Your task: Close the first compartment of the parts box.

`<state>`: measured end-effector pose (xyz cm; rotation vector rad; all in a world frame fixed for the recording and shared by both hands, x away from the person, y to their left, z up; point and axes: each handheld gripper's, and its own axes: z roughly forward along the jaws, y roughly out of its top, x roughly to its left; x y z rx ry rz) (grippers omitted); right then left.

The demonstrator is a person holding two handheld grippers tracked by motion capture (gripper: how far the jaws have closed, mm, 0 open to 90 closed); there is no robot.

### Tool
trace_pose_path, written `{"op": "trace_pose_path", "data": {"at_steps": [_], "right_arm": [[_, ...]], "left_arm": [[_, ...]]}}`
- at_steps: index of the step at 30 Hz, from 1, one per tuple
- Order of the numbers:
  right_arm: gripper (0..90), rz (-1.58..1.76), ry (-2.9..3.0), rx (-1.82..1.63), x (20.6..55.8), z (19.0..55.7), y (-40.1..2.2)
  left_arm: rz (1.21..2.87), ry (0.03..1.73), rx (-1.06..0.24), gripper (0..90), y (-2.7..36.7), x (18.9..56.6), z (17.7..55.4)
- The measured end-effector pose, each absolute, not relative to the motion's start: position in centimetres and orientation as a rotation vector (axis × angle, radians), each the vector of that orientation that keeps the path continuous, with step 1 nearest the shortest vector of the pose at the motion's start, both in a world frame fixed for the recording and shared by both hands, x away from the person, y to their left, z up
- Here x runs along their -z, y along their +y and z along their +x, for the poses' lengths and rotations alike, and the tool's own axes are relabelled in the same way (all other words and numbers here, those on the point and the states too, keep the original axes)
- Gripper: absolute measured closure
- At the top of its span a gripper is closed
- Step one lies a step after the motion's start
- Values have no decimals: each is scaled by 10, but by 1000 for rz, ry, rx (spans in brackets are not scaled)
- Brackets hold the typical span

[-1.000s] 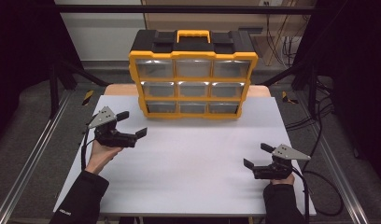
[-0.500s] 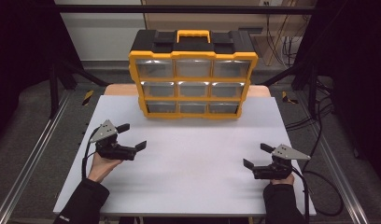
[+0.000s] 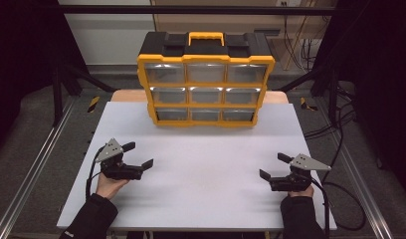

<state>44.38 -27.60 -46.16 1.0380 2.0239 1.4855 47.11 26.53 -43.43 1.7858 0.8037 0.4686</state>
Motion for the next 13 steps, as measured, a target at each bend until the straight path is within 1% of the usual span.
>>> {"op": "trace_pose_path", "data": {"at_steps": [7,13], "right_arm": [[22,1046,2022,-1481,461,444,-276],[22,1046,2021,-1483,461,444,-277]], "left_arm": [[1795,806,-458,8,267,448,467],[1801,806,-454,9,268,450,466]]}}
